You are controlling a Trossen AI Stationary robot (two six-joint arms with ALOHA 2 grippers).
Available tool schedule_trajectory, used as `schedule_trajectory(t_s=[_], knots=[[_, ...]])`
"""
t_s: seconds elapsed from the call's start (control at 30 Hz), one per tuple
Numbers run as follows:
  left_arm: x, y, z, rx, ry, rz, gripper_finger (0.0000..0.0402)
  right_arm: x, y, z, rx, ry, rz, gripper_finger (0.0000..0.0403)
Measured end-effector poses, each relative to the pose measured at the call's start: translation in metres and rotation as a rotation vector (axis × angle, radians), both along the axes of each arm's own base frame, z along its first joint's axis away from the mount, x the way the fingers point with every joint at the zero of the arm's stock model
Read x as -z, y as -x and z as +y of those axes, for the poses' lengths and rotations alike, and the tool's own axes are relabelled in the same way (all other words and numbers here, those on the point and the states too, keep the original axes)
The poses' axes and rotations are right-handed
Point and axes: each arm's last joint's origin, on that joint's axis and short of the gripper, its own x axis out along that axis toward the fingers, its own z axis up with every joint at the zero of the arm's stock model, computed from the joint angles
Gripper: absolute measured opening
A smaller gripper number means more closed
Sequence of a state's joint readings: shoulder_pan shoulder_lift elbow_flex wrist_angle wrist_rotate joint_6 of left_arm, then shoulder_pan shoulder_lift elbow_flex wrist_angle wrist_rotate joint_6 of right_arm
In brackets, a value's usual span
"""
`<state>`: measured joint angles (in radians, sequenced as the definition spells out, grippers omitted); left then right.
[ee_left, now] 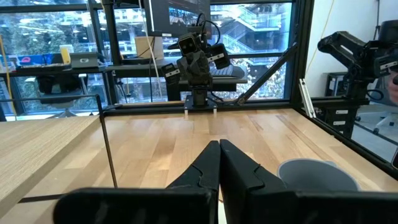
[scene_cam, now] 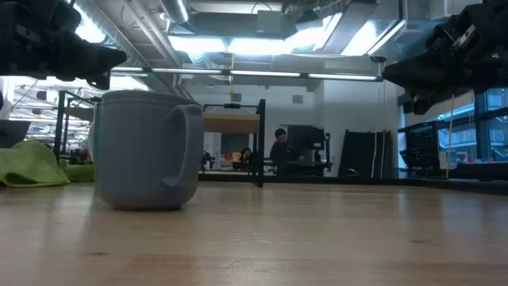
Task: Stack small to large cups/mugs on shelf
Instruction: Put the green mug on the shelf
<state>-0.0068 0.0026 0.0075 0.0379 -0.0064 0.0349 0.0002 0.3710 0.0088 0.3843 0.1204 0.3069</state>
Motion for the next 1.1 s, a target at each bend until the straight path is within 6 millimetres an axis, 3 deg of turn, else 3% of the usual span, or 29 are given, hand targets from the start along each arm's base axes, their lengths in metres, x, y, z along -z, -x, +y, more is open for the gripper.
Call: schedule_trajectory(t_s=[0.9,1.1], knots=[[0.0000,0.0000,0.0000,0.000,0.000,0.000,0.0000,-0.0001,0.0002,-0.0012,0.039,0.000,-0.001,0.0047],[-0.0001,0.0000,0.0000,0.000,0.000,0.000,0.0000,-0.0017,0.0003,-0.0014,0.043,-0.084,-0.029,0.0047]])
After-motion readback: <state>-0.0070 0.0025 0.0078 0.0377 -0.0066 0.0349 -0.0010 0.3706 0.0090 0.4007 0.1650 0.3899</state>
